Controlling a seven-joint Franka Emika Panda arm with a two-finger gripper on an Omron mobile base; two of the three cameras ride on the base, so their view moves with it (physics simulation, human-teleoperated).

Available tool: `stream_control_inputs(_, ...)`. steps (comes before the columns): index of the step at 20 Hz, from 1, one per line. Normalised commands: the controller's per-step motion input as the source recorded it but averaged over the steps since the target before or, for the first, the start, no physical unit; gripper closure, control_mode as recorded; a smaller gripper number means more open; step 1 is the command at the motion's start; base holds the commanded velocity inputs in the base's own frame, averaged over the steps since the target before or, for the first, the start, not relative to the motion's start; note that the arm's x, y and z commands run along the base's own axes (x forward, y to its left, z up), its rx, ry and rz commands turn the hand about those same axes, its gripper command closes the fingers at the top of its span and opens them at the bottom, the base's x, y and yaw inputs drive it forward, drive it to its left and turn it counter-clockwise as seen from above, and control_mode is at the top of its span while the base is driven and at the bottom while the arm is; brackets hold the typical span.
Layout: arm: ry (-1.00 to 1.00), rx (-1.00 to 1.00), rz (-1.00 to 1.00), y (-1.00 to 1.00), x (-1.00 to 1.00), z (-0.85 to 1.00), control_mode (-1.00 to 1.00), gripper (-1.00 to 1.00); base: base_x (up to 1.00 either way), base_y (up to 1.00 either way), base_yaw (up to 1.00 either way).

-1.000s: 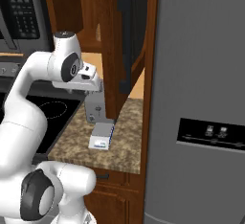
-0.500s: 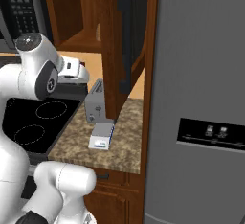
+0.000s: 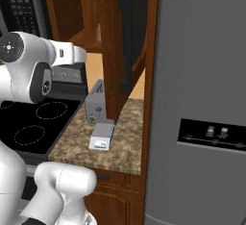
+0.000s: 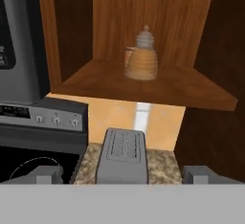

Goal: Pick the honey bottle and place it on the digital scale for weighing, and close the cabinet.

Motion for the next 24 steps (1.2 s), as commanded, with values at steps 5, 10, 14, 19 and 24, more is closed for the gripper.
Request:
stream_control_inputs(5,-0.13,0.02,0.00,-0.08,0.00,0.66,-1.00,-1.00,0.00,0.00,0.00)
stream_control_inputs(10,-0.11,0.00,0.00,-0.01,0.13,0.41,-1.00,-1.00,0.00,0.00,0.00)
stream_control_inputs(14,-0.19,0.00,0.00,0.00,0.33,0.02,-1.00,-1.00,0.00,0.00,0.00)
stream_control_inputs(19,-0.15,0.00,-0.01,-0.09,0.32,0.10,-1.00,-1.00,0.00,0.00,0.00)
stream_control_inputs(24,0.00,0.00,-0.02,-0.10,0.19,0.21,-1.00,-1.00,0.00,0.00,0.00)
